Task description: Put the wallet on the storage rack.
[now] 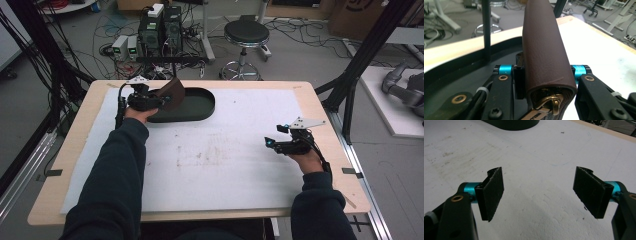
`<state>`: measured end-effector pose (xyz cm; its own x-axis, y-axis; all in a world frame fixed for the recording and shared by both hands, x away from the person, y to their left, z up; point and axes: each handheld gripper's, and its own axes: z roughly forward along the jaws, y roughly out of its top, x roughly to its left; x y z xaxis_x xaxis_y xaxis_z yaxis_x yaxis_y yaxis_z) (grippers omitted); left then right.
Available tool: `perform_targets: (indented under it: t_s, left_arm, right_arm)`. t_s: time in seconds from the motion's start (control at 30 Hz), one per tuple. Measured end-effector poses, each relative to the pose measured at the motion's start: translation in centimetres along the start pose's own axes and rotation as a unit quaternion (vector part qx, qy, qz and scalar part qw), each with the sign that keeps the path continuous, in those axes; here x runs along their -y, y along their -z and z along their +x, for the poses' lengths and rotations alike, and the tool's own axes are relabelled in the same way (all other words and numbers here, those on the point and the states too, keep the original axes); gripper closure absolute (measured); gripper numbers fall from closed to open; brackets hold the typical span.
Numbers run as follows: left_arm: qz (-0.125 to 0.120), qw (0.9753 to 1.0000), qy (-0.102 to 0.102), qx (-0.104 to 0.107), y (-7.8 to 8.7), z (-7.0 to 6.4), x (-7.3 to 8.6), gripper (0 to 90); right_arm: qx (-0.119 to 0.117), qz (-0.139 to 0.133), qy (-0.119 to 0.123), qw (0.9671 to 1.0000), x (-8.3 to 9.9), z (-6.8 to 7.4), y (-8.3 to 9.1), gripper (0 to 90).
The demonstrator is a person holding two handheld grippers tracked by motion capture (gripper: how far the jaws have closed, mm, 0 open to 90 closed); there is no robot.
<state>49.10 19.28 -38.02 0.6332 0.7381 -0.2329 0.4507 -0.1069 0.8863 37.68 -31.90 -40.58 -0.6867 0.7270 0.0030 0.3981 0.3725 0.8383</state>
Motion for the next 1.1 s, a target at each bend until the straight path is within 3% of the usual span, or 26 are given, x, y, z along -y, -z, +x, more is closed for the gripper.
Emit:
perform_targets:
  t_s: [0.13,0.33,0.6,0.77,0.83,0.9,1.0,1.03,1.1]
  left_arm:
    - [0.011,0.9997,0.020,-0.007,-1.4,0.8,0.3,64.9]
    - [0.018,0.9993,0.031,-0.008,-3.2,1.4,-0.2,64.7]
    - [0.054,0.9969,0.055,-0.014,-4.8,2.1,0.8,64.4]
    - [0.068,0.9941,0.073,-0.041,-4.9,2.7,1.2,60.8]
    - [0.063,0.9926,0.084,-0.061,-4.6,2.9,1.1,52.0]
    - [0.060,0.9916,0.083,-0.079,-4.0,3.1,0.8,45.6]
    - [0.055,0.9896,0.082,-0.105,-3.0,3.4,0.7,45.6]
    - [0.057,0.9887,0.079,-0.114,-2.6,3.5,0.7,49.5]
    - [0.050,0.9879,0.091,-0.116,-2.0,3.9,1.0,52.4]
  right_arm:
    - [0.000,-0.003,-0.004,1.0000,0.2,-0.1,0.1,25.0]
    - [-0.001,-0.009,-0.009,0.9999,0.3,-0.2,0.4,25.0]
    - [-0.001,-0.010,-0.012,0.9999,0.7,-0.4,0.7,25.0]
    - [-0.001,-0.012,-0.013,0.9998,0.8,-0.4,0.9,25.1]
    - [-0.001,-0.011,-0.014,0.9998,0.8,-0.4,0.9,25.1]
    - [-0.001,-0.011,-0.013,0.9998,0.8,-0.4,1.0,25.1]
    - [-0.002,-0.009,-0.012,0.9999,0.9,-0.3,0.9,25.1]
    - [-0.003,-0.008,-0.012,0.9999,0.9,-0.3,0.9,25.1]
    - [-0.002,-0.010,-0.009,0.9999,0.9,-0.3,0.9,25.1]
